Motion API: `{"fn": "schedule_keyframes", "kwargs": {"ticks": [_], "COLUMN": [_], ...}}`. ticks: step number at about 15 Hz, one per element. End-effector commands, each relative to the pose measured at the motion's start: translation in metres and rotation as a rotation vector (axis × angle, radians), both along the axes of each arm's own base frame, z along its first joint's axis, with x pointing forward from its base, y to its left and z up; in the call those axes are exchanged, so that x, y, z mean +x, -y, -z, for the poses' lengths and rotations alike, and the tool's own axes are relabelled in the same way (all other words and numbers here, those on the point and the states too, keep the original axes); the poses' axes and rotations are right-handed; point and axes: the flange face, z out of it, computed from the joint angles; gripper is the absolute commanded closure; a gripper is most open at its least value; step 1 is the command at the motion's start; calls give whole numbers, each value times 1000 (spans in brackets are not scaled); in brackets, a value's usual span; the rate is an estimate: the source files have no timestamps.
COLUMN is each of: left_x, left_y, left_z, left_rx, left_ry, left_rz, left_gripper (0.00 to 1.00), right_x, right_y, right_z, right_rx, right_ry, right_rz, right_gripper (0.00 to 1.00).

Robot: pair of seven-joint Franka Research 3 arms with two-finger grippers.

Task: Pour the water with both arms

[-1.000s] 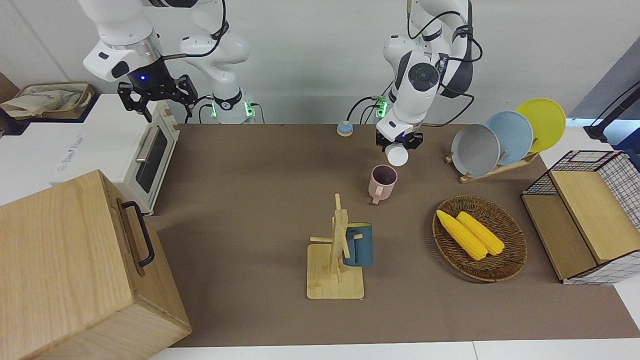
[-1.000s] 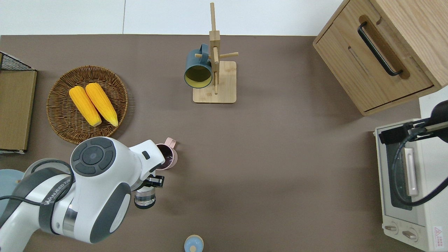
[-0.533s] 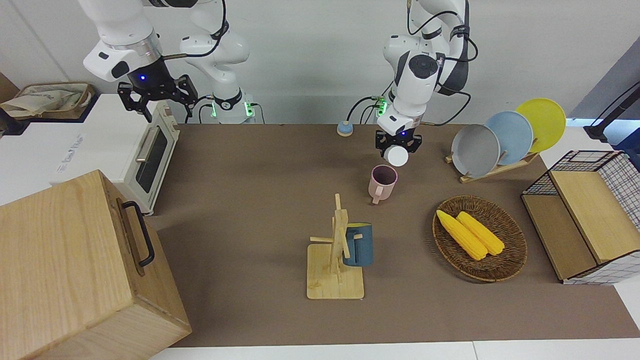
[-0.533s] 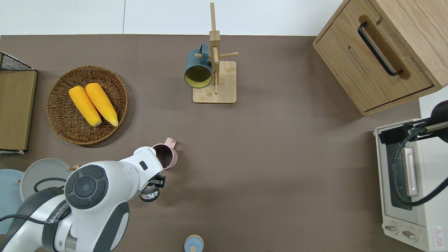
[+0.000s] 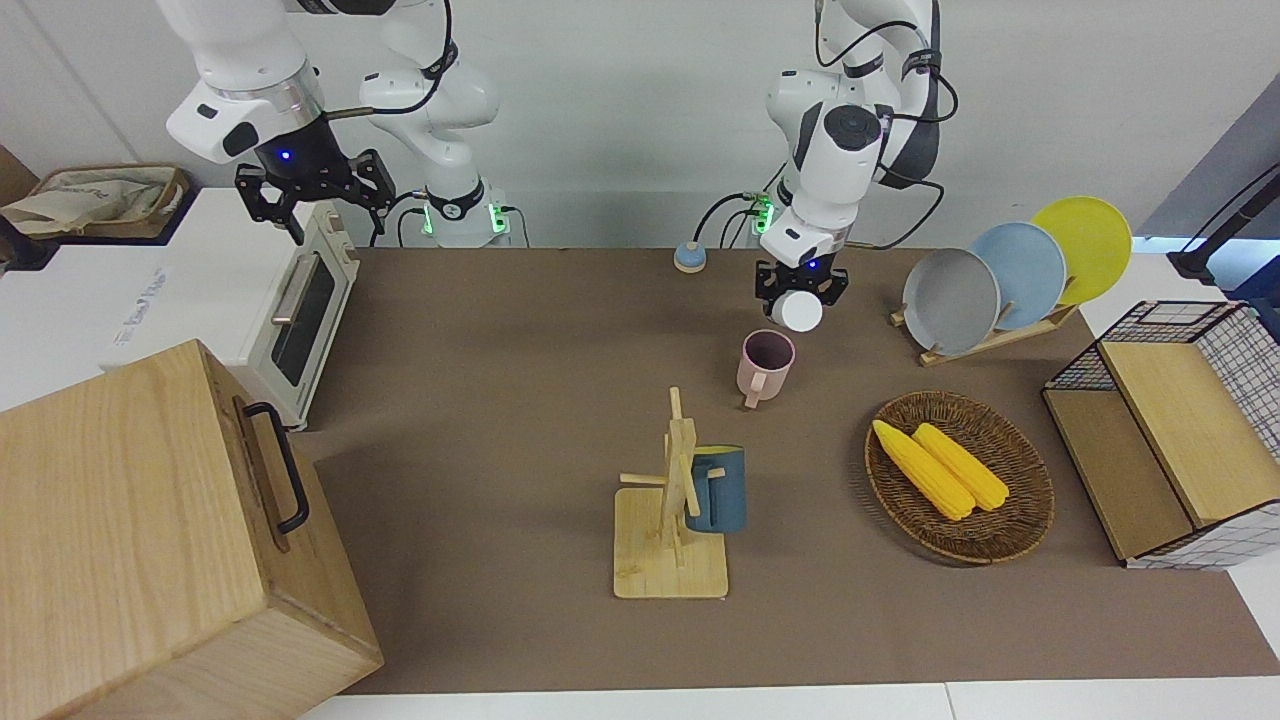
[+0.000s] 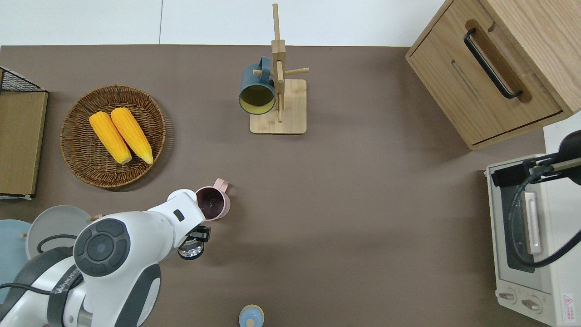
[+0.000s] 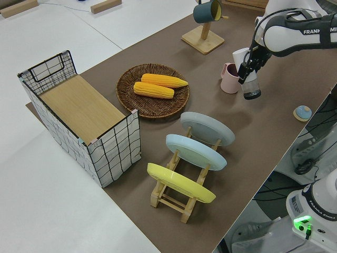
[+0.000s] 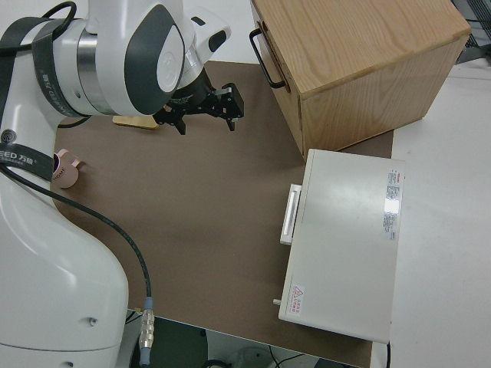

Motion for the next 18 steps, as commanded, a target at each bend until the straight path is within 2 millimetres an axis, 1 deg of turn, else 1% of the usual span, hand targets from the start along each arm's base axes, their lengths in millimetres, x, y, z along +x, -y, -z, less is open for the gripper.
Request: {"fn": "schedule_keyframes", "kwargs": {"ticks": [1,4,7,9,10,13,15,18], "left_x": [17,36,57,69,75,86,98,110], "left_y": [-39,-79,-116,-140,-150,-179,-193,-209], "left_z": [-21,-28,-43,-54,-56,-70,-90,-109], "left_rx": [-5,23,53,45,38,45,56,57], "left_ry": [98,158,219,292,330,418,458,496], "left_rz": [-92,-155,-208,-253,-276,-313,-327,-353], "left_gripper": [1000,1000,1000,1000,1000,1000,1000,1000], "right_x": [-5,-5,-5,-5,-5,-5,-5,-5], "right_y": [0,0,0,0,0,0,0,0], "right_z": [-2,-2,-1,-2,-2,-2,-2,-2], "right_rx": [6,6,6,6,6,6,6,6], "right_ry": [2,3,0,2,2,2,2,2], "right_rz": [4,4,4,4,4,4,4,4], "right_gripper": [11,11,11,11,11,11,11,11]}}
